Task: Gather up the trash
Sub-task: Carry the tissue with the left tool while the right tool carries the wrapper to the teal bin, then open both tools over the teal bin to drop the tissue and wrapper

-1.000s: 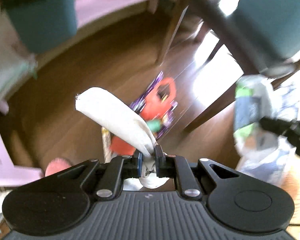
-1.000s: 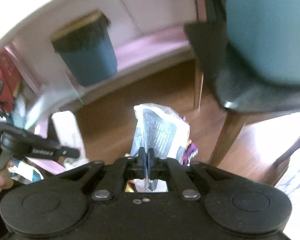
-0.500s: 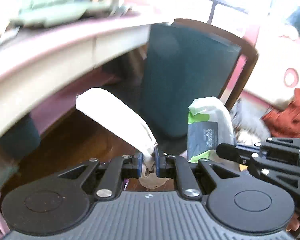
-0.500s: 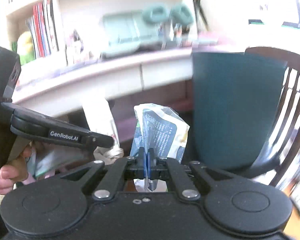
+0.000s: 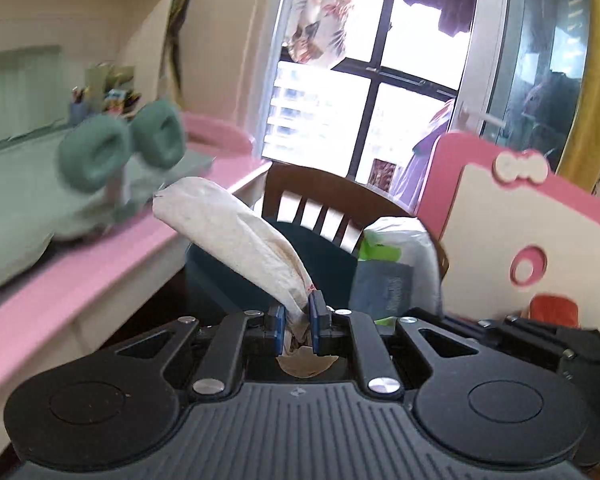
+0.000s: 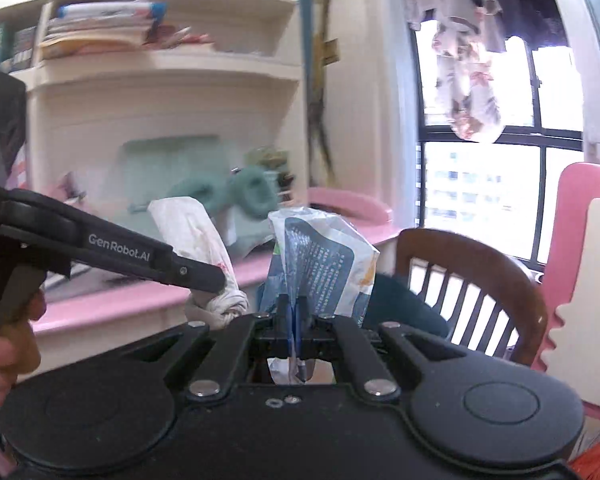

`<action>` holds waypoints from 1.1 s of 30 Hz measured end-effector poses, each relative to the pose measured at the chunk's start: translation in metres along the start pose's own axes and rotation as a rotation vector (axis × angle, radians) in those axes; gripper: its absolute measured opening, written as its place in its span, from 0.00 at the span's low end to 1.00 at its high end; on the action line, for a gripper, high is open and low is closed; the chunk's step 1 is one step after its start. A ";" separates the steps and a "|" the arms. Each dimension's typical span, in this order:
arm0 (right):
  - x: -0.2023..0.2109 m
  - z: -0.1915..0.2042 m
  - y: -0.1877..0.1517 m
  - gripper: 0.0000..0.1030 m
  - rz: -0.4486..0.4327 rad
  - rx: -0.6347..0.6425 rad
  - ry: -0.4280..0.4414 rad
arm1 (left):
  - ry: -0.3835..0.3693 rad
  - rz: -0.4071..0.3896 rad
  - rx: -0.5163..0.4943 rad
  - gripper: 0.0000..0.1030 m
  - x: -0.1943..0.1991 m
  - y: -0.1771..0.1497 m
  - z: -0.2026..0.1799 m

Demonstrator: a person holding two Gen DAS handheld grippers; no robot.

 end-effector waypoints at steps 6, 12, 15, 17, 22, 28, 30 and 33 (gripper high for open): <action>-0.060 -0.033 0.008 0.01 0.054 -0.038 -0.049 | 0.022 0.052 -0.015 0.12 -0.058 0.023 -0.016; -0.104 -0.051 -0.013 0.01 0.162 -0.034 -0.049 | 0.079 0.158 -0.021 0.12 -0.126 0.018 -0.011; -0.118 -0.050 -0.023 0.01 0.205 -0.026 -0.040 | 0.109 0.212 -0.016 0.12 -0.153 0.012 -0.005; -0.127 -0.049 -0.031 0.01 0.241 -0.025 -0.026 | 0.126 0.241 -0.009 0.12 -0.168 0.011 0.001; -0.143 -0.045 -0.046 0.02 0.307 0.014 -0.029 | 0.164 0.330 -0.030 0.12 -0.197 -0.003 0.007; -0.144 -0.042 -0.051 0.11 0.332 0.017 -0.025 | 0.171 0.364 -0.059 0.12 -0.206 -0.012 0.003; -0.142 -0.040 -0.050 0.13 0.330 0.026 -0.028 | 0.187 0.365 -0.065 0.12 -0.208 -0.011 -0.001; -0.138 -0.041 -0.049 0.16 0.328 0.027 -0.029 | 0.184 0.370 -0.059 0.13 -0.205 -0.010 -0.002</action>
Point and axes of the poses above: each gripper's, at about its wrist camera, not at the fingertips, and x roughly against the way its jaws point, z to its left, y to its top, the point moved 1 cm from there along -x, roughly the way its jaws point, and after that the axes turned 5 degrees about x, right-handed, at the moved point
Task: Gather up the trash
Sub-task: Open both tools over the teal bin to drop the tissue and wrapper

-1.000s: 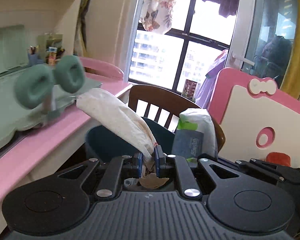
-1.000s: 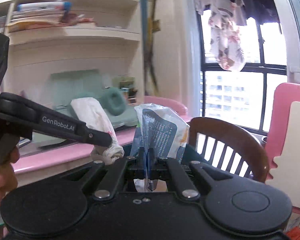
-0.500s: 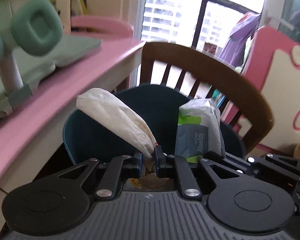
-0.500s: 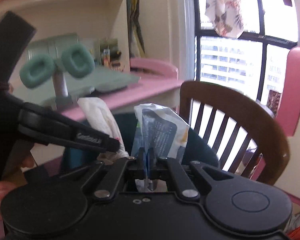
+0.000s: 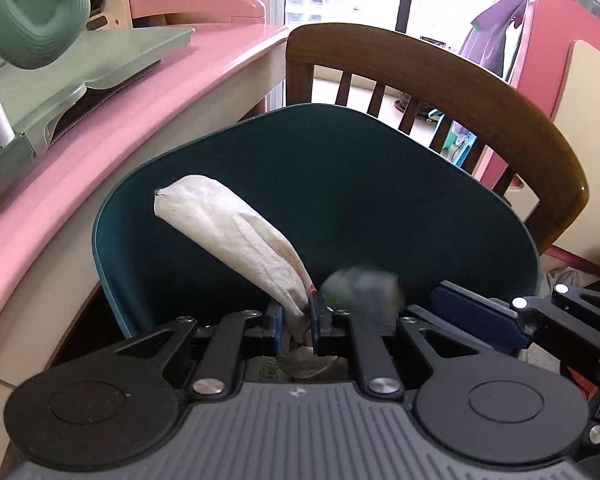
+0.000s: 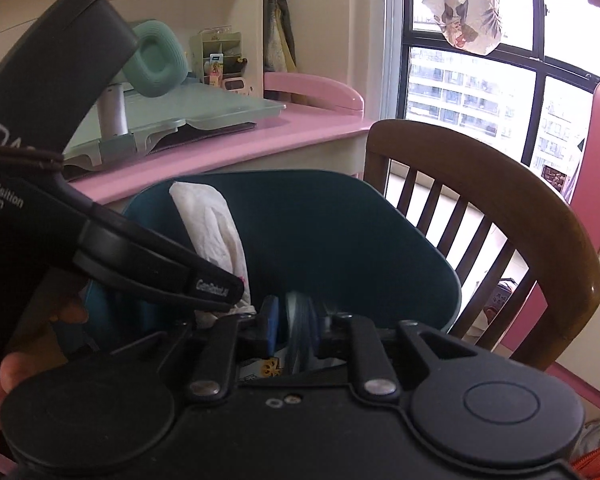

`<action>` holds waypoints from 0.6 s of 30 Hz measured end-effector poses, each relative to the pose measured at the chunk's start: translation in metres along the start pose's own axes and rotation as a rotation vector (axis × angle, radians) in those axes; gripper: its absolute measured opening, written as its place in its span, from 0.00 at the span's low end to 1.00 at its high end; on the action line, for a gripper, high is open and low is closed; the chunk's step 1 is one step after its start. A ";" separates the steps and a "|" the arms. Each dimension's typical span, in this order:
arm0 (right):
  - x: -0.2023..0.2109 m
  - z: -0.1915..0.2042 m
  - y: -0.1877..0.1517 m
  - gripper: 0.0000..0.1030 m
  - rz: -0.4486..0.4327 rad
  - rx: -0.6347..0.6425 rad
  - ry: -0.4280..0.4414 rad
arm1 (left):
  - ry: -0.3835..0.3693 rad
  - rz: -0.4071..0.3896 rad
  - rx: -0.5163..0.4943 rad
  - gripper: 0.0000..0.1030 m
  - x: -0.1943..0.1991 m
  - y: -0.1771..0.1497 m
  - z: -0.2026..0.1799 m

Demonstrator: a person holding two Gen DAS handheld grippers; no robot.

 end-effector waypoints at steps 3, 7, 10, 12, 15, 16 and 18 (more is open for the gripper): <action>0.007 -0.001 -0.001 0.21 -0.010 -0.009 -0.005 | -0.010 -0.005 -0.003 0.19 0.006 -0.001 -0.001; 0.018 0.001 -0.001 0.28 -0.022 -0.013 -0.018 | -0.003 -0.045 -0.009 0.29 0.019 -0.004 -0.003; 0.027 0.001 -0.002 0.31 -0.030 -0.016 -0.024 | -0.004 -0.073 0.007 0.56 0.032 -0.007 0.000; 0.035 0.002 -0.003 0.35 -0.041 -0.022 -0.015 | -0.015 -0.115 0.013 0.68 0.045 -0.011 0.002; 0.047 0.004 -0.003 0.38 -0.056 -0.018 -0.014 | -0.014 -0.147 0.004 0.68 0.062 -0.017 0.003; 0.052 0.005 -0.004 0.40 -0.062 -0.018 -0.013 | -0.015 -0.156 0.003 0.68 0.067 -0.018 0.003; 0.062 0.008 -0.004 0.42 -0.078 -0.021 -0.009 | -0.017 -0.176 0.001 0.68 0.080 -0.023 0.003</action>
Point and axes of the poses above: each gripper's, at about its wrist camera, not at the fingertips, and x roughly against the way its jaws point, z to its left, y to its top, the point moved 1 cm from there along -x, roughly the way its jaws point, and after that the axes turned 5 degrees about x, right-handed, at the moved point
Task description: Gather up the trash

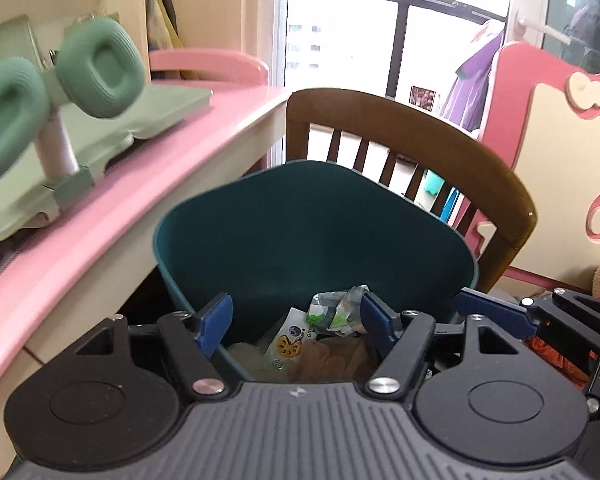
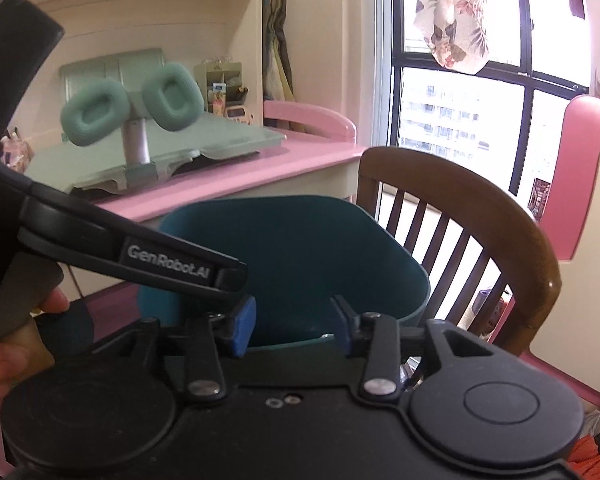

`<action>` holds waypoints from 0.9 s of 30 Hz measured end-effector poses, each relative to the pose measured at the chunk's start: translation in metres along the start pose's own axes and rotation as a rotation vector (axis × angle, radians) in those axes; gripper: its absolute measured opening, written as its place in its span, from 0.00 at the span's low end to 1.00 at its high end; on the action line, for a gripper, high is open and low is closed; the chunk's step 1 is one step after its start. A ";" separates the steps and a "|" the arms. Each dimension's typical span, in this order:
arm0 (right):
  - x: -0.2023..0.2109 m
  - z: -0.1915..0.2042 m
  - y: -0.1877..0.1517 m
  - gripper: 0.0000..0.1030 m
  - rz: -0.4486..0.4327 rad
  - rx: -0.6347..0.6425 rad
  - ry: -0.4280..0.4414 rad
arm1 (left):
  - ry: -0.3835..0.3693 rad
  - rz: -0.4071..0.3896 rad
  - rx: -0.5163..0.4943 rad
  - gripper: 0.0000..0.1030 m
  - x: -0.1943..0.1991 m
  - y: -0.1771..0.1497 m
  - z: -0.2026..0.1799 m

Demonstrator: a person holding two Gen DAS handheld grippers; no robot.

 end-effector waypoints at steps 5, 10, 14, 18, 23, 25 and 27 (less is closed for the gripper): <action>0.027 0.010 -0.001 0.47 -0.032 0.007 0.019 | 0.010 -0.050 -0.009 0.68 0.031 -0.010 0.001; 0.052 0.020 -0.008 0.56 -0.062 0.006 0.039 | 0.015 -0.096 -0.029 0.68 0.066 -0.027 0.005; 0.071 0.030 -0.017 0.59 -0.081 0.003 0.063 | 0.024 -0.137 -0.039 0.68 0.094 -0.044 0.009; 0.093 0.041 -0.028 0.65 -0.104 0.015 0.078 | 0.024 -0.159 -0.029 0.68 0.118 -0.064 0.016; 0.120 0.055 -0.046 0.75 -0.129 0.020 0.095 | 0.039 -0.193 -0.059 0.69 0.147 -0.096 0.019; 0.131 0.060 -0.053 0.80 -0.143 0.019 0.101 | 0.035 -0.198 -0.058 0.76 0.158 -0.110 0.022; 0.141 0.065 -0.060 0.84 -0.157 0.014 0.110 | 0.043 -0.217 -0.069 0.78 0.170 -0.125 0.023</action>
Point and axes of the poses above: each gripper's, at about its wrist camera, not at the fingertips, and x roughly against the way its jaws point, z to its left, y to its top, the point moved 1 cm from there along -x, roughly the way its jaws point, and after that the axes turned 5 degrees about x, right-handed, at the moved point
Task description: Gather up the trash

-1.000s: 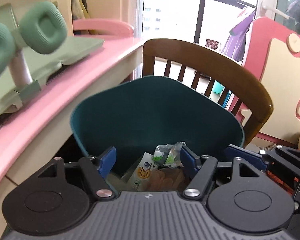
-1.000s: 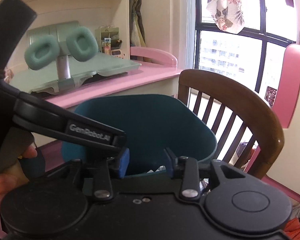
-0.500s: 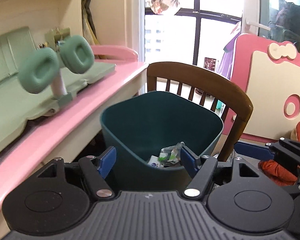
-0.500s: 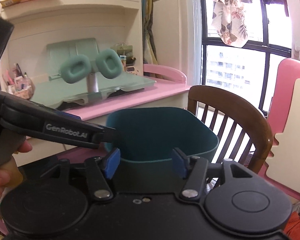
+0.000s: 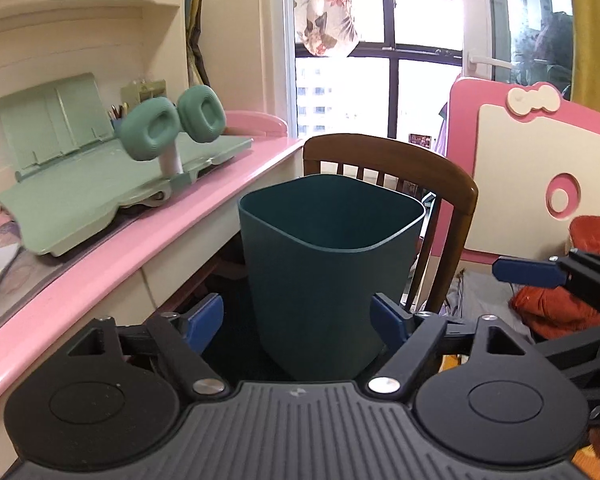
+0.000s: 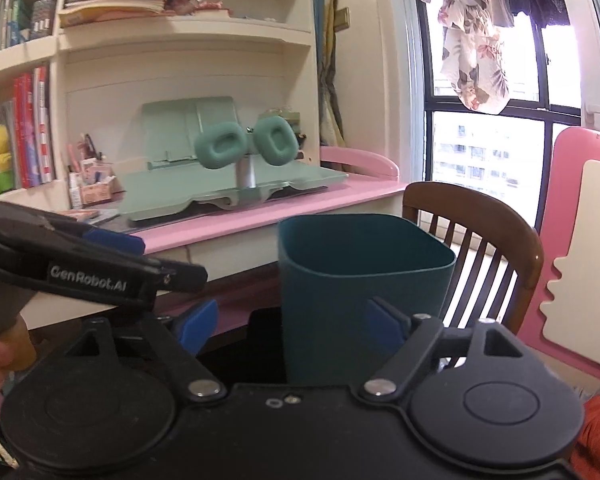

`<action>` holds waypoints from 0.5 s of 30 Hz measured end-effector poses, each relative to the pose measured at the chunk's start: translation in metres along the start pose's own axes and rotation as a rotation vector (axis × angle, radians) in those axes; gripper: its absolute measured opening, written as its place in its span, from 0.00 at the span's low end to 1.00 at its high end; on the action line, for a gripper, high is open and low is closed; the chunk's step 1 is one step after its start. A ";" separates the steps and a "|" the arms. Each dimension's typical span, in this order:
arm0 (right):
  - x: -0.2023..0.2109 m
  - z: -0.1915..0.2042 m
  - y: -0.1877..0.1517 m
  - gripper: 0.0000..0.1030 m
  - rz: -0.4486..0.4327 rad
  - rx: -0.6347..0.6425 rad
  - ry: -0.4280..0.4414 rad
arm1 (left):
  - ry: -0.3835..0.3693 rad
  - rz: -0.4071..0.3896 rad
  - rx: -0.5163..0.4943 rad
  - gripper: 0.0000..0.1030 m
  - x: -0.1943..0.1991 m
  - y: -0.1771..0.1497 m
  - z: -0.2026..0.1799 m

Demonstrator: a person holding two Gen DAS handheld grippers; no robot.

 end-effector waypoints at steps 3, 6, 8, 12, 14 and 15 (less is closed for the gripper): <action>0.015 0.010 -0.009 0.92 -0.023 -0.009 0.009 | 0.001 -0.014 -0.017 0.78 0.018 -0.017 0.002; 0.029 0.021 -0.019 1.00 -0.040 -0.012 0.012 | 0.010 -0.023 -0.032 0.79 0.034 -0.036 0.004; 0.037 0.029 -0.025 1.00 -0.046 -0.019 0.015 | 0.006 -0.021 -0.042 0.80 0.044 -0.048 0.006; 0.049 0.046 -0.041 1.00 -0.052 -0.037 0.027 | 0.005 -0.008 -0.045 0.80 0.062 -0.076 0.011; 0.054 0.054 -0.049 1.00 -0.056 -0.043 0.031 | 0.002 0.000 -0.037 0.80 0.070 -0.091 0.015; 0.058 0.058 -0.054 1.00 -0.058 -0.047 0.036 | 0.000 0.001 -0.031 0.80 0.074 -0.098 0.017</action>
Point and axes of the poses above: each gripper's, at about its wrist camera, not at the fingertips, and x roughly against the way its jaws point, z to its left, y to its top, the point moved 1 cm from there along -x, roughly the way its jaws point, and after that the axes turned 5 degrees about x, right-handed, at the moved point
